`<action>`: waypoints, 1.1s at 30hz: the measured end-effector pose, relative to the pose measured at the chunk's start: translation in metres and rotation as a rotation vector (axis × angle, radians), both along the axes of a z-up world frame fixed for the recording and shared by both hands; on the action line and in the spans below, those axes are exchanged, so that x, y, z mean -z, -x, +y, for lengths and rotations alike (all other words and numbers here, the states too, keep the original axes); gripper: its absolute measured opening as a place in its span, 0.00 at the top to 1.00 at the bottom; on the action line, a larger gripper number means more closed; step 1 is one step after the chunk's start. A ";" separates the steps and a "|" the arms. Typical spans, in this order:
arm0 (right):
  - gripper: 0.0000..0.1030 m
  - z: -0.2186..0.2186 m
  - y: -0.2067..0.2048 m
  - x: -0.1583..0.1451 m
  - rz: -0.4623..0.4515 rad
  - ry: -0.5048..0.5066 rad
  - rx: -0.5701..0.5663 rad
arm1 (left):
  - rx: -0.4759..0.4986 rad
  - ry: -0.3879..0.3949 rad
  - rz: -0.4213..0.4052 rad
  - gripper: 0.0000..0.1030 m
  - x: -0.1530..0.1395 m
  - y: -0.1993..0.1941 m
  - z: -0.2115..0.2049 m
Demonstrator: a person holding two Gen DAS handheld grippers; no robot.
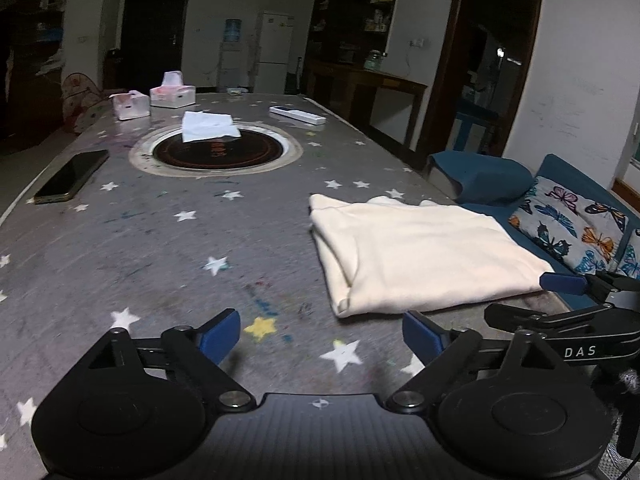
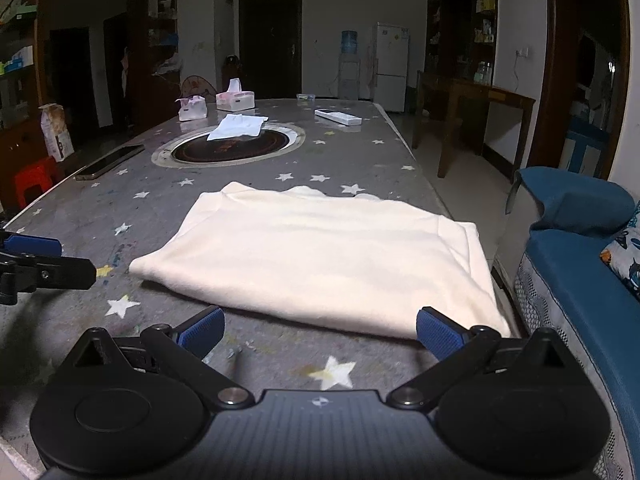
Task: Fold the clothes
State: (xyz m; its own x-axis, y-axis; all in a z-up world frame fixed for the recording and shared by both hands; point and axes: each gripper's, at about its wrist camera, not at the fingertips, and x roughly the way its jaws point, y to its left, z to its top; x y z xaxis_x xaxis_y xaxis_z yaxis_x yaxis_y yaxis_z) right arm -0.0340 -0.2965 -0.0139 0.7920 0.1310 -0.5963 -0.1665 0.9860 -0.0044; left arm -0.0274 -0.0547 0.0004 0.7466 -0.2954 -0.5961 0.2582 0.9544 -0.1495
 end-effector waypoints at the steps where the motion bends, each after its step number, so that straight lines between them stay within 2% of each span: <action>1: 0.00 0.001 0.001 0.000 0.001 0.000 -0.001 | -0.007 -0.002 0.000 0.05 0.000 0.001 0.001; 4: 0.00 0.002 0.004 0.000 0.005 -0.004 -0.012 | -0.028 0.002 0.003 0.00 0.001 0.006 0.007; 14: 0.00 0.007 0.012 0.006 0.034 -0.022 -0.046 | -0.081 0.008 0.047 0.00 0.008 0.012 0.015; 22: 0.00 0.010 0.013 0.012 0.064 -0.027 -0.067 | -0.103 -0.025 0.045 0.00 0.008 0.015 0.014; 33: 0.00 0.016 0.013 0.021 0.092 -0.007 -0.074 | -0.115 -0.028 0.063 0.00 0.012 0.015 0.017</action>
